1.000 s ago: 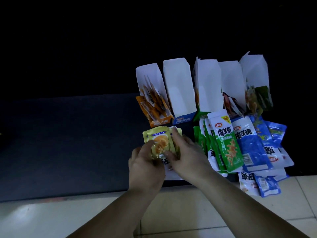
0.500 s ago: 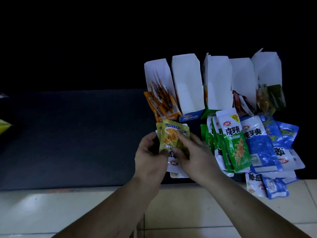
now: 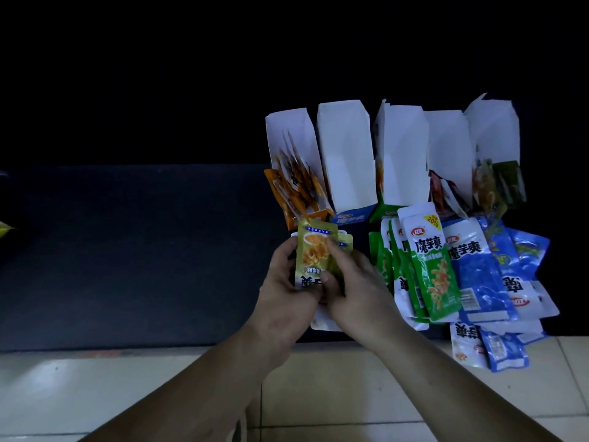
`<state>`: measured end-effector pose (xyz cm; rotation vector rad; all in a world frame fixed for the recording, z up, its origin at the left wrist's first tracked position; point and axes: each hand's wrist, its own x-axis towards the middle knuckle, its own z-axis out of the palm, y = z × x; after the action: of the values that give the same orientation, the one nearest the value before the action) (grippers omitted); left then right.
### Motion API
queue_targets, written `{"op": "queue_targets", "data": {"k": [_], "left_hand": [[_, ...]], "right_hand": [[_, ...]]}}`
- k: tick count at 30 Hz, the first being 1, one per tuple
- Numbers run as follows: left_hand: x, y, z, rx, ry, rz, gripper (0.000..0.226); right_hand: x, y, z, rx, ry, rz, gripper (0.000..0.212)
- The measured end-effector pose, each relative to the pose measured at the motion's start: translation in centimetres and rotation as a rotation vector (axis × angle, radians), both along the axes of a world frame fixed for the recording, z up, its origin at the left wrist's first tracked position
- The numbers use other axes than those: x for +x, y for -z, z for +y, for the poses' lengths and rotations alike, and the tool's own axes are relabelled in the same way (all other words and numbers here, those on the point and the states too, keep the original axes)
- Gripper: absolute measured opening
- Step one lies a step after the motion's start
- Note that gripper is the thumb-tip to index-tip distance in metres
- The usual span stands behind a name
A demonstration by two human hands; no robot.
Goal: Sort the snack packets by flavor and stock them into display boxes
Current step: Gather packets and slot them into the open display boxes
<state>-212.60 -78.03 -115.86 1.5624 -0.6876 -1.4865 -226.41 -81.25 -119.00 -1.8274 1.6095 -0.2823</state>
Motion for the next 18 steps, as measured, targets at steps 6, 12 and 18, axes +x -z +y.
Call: {"op": "queue_targets", "data": {"k": [6,12,18], "left_hand": [[-0.2,-0.9,0.6,-0.058,-0.009,0.003,0.067],[0.2,-3.7,1.5,-0.135,0.008,-0.047,0.069],[-1.2,-8.2,0.4,-0.28,0.081,-0.155,0.077]], "right_hand": [[0.3,-0.7,0.7,0.039,0.092,-0.165,0.06],[0.9,-4.0,1.3,0.082,0.261,-0.539,0.046],[-0.5,-8.5,0.8,0.042,0.405,-0.722,0.047]]}}
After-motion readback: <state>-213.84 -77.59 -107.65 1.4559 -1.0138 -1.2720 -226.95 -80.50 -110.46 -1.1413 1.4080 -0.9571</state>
